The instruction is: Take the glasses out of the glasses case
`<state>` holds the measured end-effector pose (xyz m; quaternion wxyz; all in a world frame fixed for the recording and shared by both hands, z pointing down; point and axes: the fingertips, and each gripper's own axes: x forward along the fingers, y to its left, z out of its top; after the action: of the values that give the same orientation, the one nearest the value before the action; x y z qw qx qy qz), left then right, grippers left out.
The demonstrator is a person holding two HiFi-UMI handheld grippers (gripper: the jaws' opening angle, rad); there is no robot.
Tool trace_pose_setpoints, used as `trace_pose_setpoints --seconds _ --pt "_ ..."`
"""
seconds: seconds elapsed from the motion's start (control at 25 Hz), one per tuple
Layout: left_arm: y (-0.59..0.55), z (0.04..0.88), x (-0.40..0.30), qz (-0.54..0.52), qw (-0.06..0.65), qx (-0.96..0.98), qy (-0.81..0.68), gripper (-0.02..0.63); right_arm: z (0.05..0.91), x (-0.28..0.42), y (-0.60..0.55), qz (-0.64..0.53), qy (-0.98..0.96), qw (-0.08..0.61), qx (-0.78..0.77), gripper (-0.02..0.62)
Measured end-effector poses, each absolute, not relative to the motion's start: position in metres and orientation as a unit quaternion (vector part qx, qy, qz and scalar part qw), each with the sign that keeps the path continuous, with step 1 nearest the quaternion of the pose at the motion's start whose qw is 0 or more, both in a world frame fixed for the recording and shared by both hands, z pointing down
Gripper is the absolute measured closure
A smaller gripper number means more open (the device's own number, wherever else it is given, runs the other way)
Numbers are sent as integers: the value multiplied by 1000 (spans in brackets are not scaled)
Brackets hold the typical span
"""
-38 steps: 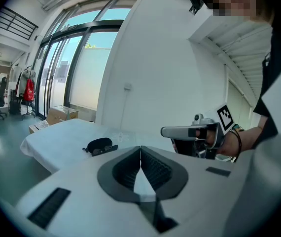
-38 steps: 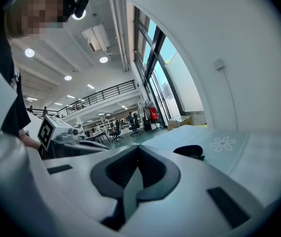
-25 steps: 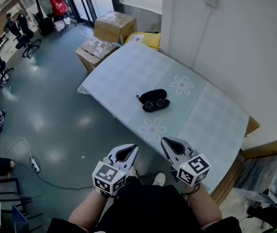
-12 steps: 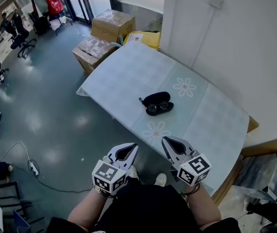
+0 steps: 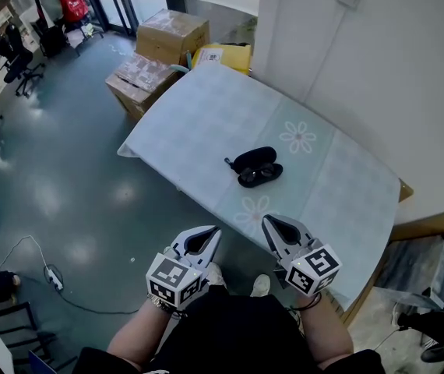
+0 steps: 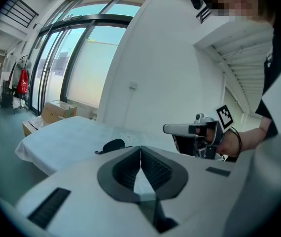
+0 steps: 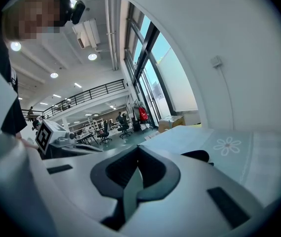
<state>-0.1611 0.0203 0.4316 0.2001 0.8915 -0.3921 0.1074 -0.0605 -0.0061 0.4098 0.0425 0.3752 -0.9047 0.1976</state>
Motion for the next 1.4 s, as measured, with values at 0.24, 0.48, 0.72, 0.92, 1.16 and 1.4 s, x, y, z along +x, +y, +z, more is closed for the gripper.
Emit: trace_pose_setpoints --seconds 0.24,0.48,0.72,0.92,1.16,1.4 --pt "5 434 -179 108 198 901 -371 577 409 -74 -19 193 -895 38 400 572" --pt "-6 437 -195 116 190 910 -350 577 408 -84 -26 187 -884 27 427 572" --pt "-13 436 -194 119 186 916 -334 577 404 -79 -27 185 -876 21 446 572" --pt "-20 438 -180 121 185 918 -331 577 405 -64 -33 183 -874 24 450 572" --pt "-35 438 -166 125 187 913 -341 577 404 -52 -48 186 -879 26 438 572" --pt "-56 443 -142 138 186 907 -353 577 412 -28 -68 199 -883 24 424 572"
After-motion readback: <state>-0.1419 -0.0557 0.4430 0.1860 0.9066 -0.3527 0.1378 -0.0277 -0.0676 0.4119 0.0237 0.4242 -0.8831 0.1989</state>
